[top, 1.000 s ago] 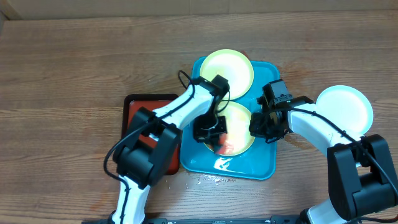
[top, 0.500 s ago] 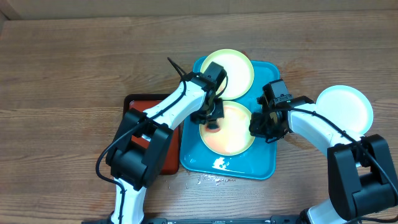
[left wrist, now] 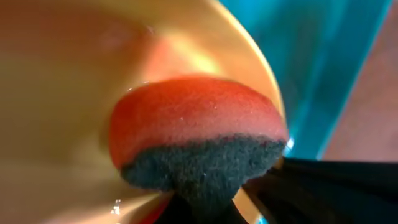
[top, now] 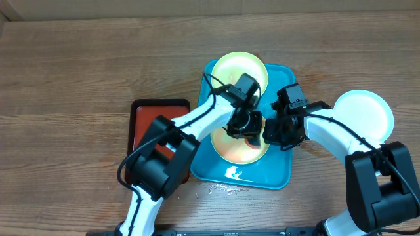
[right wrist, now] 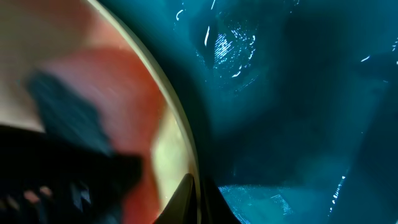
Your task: Clean dirty plates on tray and stack at the side
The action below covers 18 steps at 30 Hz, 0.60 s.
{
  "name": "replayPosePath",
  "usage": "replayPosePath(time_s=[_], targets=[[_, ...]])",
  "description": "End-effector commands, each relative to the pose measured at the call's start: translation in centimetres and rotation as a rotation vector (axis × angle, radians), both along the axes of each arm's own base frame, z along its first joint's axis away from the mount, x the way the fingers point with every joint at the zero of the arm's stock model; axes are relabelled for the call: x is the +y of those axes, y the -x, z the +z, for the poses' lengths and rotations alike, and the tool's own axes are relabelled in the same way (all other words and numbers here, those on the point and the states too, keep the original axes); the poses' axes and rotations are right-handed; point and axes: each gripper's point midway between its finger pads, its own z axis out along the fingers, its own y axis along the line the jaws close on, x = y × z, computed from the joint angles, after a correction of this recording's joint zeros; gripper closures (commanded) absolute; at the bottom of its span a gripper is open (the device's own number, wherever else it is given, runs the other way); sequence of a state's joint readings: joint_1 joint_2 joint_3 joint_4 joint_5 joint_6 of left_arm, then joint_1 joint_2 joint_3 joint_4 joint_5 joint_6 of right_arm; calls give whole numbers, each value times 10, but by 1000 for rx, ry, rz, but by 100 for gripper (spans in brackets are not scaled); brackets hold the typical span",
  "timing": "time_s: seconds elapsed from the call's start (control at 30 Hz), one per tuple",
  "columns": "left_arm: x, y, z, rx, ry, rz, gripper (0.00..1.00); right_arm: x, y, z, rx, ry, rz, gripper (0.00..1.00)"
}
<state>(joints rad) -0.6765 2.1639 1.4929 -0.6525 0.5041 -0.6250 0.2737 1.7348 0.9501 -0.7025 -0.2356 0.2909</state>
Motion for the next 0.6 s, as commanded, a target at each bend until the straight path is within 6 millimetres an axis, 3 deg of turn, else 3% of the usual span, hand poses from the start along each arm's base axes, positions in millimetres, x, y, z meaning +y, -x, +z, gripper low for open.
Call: replayPosePath(time_s=[0.0, 0.1, 0.17, 0.23, 0.37, 0.57], targets=[[-11, 21, -11, 83, 45, -55, 94, -4, 3, -6, 13, 30, 9, 96], [-5, 24, -13, 101, 23, -49, 96, -4, 3, -6, 13, 31, 9, 96], [11, 24, -19, 137, -59, 11, 96, -4, 3, -6, 14, 30, 9, 96], [41, 24, -29, 176, -210, 113, 96, -4, 3, -6, 13, 30, 9, 96], [81, 23, -32, 181, -384, 195, 96, -4, 3, -6, 13, 30, 9, 96], [140, 8, -17, 95, -602, 283, 95, -4, 3, -6, 13, 30, 9, 96]])
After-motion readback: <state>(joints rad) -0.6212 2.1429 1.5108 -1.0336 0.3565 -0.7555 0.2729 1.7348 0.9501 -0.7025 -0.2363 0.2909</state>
